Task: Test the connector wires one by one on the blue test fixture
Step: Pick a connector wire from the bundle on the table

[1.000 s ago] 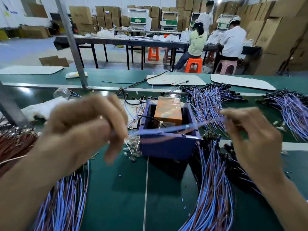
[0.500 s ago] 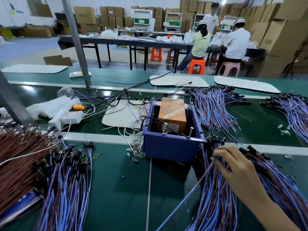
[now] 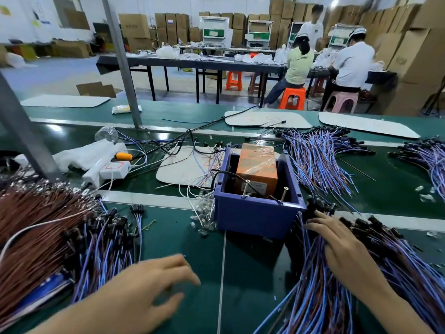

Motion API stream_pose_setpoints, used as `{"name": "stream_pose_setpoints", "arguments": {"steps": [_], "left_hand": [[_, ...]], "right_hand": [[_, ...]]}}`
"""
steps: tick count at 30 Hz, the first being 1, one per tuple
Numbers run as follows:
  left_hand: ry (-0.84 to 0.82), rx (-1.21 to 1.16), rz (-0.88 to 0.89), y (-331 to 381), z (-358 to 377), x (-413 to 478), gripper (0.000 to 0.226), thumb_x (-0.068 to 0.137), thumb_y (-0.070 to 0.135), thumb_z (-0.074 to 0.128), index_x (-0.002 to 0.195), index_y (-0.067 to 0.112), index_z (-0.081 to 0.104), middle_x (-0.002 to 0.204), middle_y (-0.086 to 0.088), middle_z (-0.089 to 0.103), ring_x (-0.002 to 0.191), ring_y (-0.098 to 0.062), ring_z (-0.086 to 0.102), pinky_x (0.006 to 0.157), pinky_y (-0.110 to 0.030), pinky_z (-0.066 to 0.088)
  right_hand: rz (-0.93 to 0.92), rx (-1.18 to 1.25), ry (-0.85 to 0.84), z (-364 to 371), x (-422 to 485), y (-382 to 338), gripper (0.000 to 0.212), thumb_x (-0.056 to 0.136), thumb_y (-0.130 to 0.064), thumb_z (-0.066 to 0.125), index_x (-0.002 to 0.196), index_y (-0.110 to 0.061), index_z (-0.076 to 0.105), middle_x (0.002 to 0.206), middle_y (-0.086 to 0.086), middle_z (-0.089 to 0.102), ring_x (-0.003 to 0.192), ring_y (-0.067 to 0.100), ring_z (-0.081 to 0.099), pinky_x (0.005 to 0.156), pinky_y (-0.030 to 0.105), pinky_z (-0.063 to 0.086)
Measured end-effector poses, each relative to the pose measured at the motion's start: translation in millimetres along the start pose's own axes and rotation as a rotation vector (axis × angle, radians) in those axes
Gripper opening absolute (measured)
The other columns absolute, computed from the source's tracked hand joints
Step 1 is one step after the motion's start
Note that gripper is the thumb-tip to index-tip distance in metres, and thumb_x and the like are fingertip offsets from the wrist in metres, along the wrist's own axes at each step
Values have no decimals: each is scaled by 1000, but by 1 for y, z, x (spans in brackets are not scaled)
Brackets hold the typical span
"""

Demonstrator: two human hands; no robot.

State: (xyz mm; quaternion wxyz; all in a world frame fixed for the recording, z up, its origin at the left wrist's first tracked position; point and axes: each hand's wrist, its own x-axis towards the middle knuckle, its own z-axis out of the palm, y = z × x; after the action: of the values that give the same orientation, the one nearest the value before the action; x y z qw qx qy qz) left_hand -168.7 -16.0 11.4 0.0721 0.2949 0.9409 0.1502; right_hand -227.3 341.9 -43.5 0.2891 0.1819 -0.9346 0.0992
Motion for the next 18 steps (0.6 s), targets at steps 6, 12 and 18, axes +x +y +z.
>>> {"name": "stream_pose_setpoints", "arguments": {"steps": [6,12,18], "left_hand": [[-39,541,-584,-66,22,38,43,99,44,31,140,32,30,130,5,44,124,-16,40,103,-33,27],[14,622,-677,-92,36,55,42,92,15,43,132,27,38,118,-1,45,109,-20,50,92,-33,34],[181,370,-747,-105,13,66,31,92,18,49,123,16,48,116,-10,37,99,-28,55,86,-38,48]], "right_hand": [[45,153,70,-2,9,-10,39,77,19,52,104,-3,68,105,9,65,107,25,60,100,30,39],[18,296,125,-8,12,-34,36,74,9,49,102,-4,68,100,3,64,103,11,53,100,13,36],[29,385,153,-9,14,-48,34,75,8,50,99,-7,70,96,-2,64,98,8,55,92,15,41]]}}
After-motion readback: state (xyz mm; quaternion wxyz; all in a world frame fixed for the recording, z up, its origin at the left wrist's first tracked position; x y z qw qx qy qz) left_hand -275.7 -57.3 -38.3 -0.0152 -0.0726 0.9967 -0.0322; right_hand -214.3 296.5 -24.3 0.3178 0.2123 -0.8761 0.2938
